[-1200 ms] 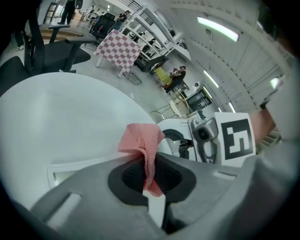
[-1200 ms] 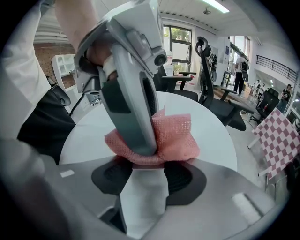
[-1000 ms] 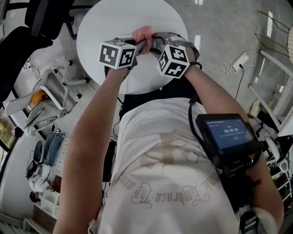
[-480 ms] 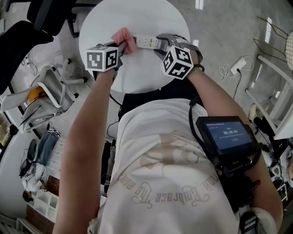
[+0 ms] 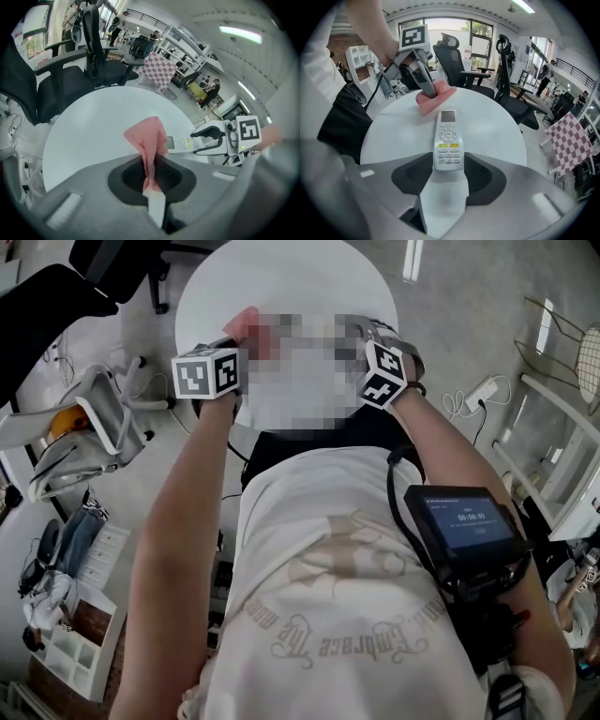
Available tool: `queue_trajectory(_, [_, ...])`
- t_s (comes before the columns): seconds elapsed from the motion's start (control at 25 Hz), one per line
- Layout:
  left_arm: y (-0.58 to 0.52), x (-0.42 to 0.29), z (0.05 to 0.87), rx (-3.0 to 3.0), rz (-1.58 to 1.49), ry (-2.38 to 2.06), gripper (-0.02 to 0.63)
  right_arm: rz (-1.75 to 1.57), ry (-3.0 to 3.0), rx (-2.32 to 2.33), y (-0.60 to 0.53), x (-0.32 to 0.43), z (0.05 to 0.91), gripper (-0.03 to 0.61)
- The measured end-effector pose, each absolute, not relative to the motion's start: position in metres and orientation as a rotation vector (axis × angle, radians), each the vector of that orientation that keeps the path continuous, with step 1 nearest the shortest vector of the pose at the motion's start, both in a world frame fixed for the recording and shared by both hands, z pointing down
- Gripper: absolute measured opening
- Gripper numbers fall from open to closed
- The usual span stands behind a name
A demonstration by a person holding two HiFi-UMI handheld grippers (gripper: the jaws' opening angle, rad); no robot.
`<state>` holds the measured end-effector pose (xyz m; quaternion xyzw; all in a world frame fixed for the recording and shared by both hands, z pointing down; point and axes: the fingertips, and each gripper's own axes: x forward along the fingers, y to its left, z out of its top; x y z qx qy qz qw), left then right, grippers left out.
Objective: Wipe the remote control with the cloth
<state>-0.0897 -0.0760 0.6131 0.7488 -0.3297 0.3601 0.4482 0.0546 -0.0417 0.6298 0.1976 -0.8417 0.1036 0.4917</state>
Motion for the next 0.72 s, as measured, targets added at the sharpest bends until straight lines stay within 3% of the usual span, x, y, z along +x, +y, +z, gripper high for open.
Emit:
queue_trajectory(0.28, [-0.055, -0.101, 0.581, 1.922, 0.73, -0.829, 0.018, 0.218, -1.99, 0.438, -0.045, 0.025, 0.623, 0.221])
queue_trajectory(0.56, [-0.019, -0.1, 0.567, 1.886, 0.593, -0.879, 0.019, 0.228, -1.814, 0.344, -0.052, 0.035, 0.636, 0.275])
queue_trajectory(0.72, [-0.005, -0.108, 0.563, 1.858, 0.541, -0.924, 0.02, 0.233, -1.715, 0.283, -0.049, 0.045, 0.644, 0.263])
